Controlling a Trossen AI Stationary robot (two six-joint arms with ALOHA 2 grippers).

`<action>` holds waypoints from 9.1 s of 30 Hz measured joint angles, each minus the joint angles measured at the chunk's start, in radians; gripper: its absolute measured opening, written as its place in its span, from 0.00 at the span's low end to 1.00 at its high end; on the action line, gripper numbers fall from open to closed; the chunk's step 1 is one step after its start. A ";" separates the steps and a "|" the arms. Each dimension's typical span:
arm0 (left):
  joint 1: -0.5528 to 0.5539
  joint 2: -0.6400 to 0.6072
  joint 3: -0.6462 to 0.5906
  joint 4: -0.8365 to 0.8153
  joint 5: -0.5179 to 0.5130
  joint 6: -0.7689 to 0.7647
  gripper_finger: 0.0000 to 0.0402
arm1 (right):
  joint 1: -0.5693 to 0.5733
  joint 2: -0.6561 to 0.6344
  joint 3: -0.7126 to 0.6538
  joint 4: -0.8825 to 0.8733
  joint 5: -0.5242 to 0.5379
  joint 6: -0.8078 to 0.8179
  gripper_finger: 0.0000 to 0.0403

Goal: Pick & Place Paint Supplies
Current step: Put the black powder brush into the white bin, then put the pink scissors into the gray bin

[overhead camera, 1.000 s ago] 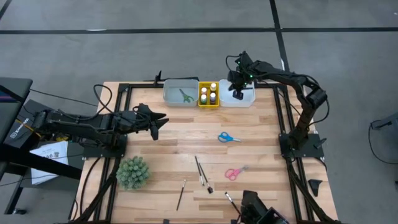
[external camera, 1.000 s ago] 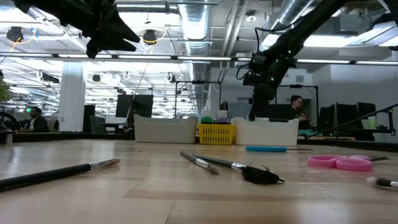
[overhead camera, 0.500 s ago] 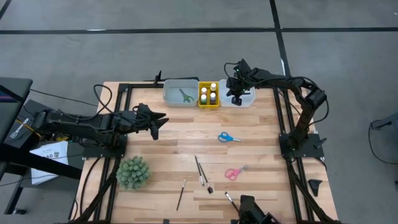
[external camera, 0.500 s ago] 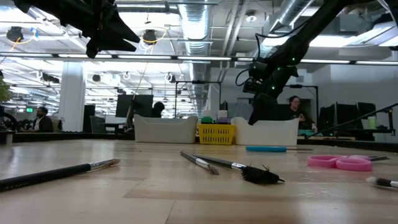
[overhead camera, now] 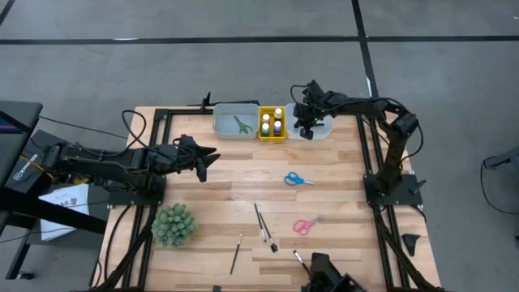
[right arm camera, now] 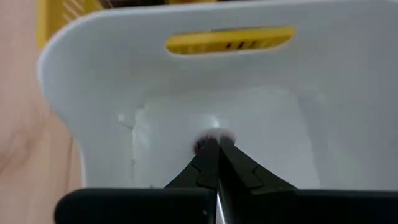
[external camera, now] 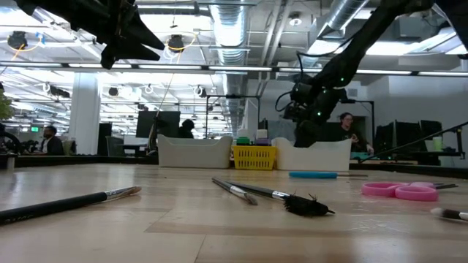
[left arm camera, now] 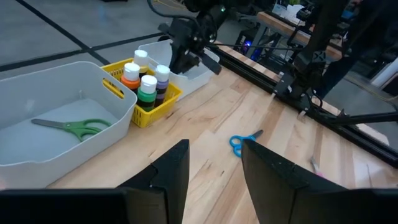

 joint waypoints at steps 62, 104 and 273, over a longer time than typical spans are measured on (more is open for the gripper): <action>0.000 0.000 0.000 0.000 0.002 -0.037 0.35 | 0.035 -0.437 0.121 -0.412 0.025 0.279 0.13; 0.000 0.000 0.000 -0.011 0.191 -0.010 0.35 | 1.282 -0.450 0.122 -0.604 0.318 1.236 0.13; 0.000 0.260 0.001 0.357 0.240 -0.189 0.35 | 0.788 -0.113 0.382 -0.236 0.729 0.585 0.00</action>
